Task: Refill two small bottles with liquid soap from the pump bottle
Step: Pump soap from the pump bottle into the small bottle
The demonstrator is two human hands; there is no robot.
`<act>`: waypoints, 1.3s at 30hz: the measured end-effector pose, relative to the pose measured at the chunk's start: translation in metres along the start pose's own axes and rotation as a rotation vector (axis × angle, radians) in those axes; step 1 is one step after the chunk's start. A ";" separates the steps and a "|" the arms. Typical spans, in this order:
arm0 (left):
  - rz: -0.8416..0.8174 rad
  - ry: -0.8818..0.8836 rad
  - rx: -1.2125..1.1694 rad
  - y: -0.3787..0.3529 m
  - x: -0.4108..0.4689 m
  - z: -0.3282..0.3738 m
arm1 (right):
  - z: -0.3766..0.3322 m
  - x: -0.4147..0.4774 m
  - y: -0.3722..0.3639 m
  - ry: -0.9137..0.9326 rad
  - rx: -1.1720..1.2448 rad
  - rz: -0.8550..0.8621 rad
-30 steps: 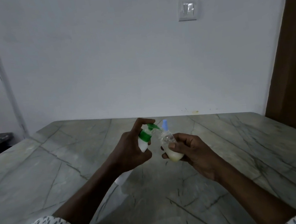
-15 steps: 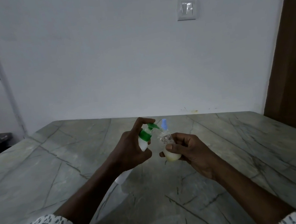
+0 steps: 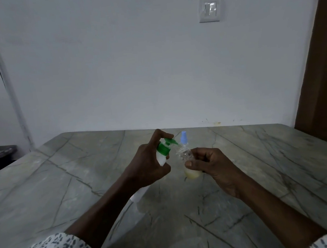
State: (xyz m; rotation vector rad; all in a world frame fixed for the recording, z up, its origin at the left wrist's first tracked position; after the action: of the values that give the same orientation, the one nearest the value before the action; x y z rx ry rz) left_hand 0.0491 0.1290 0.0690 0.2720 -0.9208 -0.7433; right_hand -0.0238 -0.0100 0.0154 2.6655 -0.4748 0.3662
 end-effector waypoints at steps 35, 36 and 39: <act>0.006 -0.041 -0.017 -0.001 0.000 0.003 | -0.002 0.001 -0.003 0.018 -0.004 -0.013; 0.006 -0.042 -0.015 -0.001 0.000 0.003 | -0.001 0.001 -0.003 0.016 -0.007 -0.015; 0.003 -0.037 -0.015 -0.002 0.000 0.003 | -0.002 0.001 -0.003 0.020 -0.010 -0.013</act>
State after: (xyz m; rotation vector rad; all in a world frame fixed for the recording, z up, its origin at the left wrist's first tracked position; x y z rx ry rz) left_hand 0.0459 0.1284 0.0696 0.2437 -0.9500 -0.7541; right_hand -0.0222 -0.0068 0.0163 2.6519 -0.4513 0.3858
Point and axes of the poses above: each hand's wrist, its own x-axis towards the middle knuckle, its own y-axis out of the back of the hand, z = x × y, the point moved 9 cm from there along x, towards the middle knuckle, and after that the axes turned 15 degrees about -x, right-handed, at the moved point
